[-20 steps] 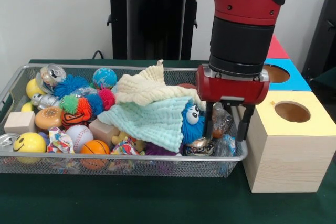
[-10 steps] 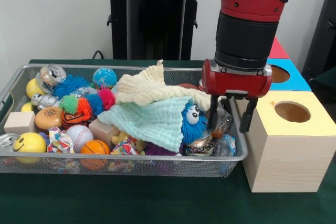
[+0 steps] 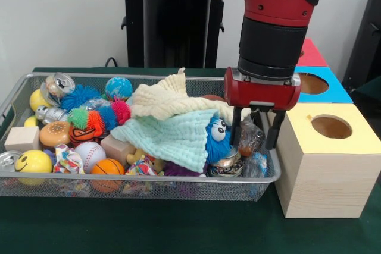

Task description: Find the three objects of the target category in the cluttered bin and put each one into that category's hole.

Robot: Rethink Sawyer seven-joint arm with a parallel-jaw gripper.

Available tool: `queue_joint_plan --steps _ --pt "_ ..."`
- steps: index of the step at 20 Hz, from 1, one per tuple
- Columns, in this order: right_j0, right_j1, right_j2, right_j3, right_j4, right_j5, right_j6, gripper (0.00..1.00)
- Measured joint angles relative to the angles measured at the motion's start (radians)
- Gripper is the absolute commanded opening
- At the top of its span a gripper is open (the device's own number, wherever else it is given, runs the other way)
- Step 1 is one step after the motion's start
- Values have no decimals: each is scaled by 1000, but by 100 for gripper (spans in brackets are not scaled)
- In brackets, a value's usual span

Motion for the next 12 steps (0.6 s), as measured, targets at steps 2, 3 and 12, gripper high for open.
queue_joint_plan --steps 2,3,12 --pt "0 -2 0 12 0 -18 0 100" --pt "0 -4 0 19 0 -31 0 100" --pt "4 -4 -2 44 0 -78 0 100"
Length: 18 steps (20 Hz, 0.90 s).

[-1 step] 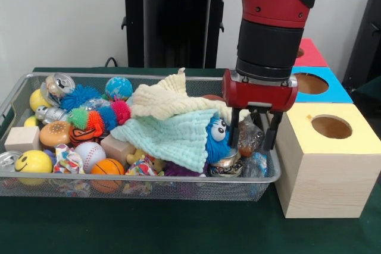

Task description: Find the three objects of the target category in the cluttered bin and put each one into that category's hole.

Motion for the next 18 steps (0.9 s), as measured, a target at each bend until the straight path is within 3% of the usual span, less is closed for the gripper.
queue_joint_plan --steps 18 --pt "31 3 -19 14 0 -98 2 100"
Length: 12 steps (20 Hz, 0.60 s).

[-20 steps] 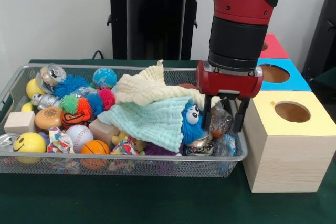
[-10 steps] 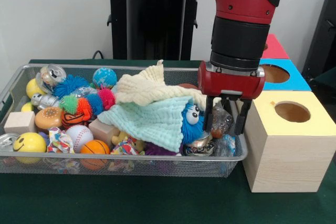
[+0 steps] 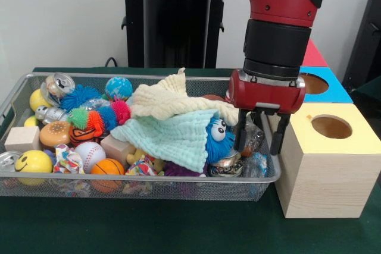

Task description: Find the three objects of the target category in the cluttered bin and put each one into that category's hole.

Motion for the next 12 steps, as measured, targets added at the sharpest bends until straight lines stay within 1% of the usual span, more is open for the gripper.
queue_joint_plan --steps 4,12 --pt "0 1 -3 20 0 -26 0 100" --pt "1 6 -5 32 0 -72 0 100"
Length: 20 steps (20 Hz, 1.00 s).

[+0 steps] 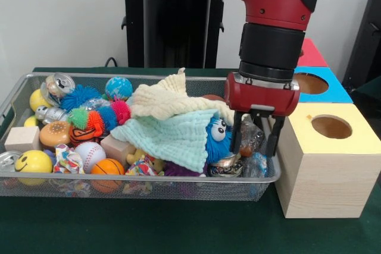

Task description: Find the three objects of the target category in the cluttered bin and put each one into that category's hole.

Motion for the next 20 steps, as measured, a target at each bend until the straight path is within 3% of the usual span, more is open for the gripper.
queue_joint_plan --steps 6,12,20 --pt "26 9 -35 6 0 -50 0 100" --pt "60 24 -66 36 0 -164 0 100" --pt "45 16 -58 86 0 -273 0 100"
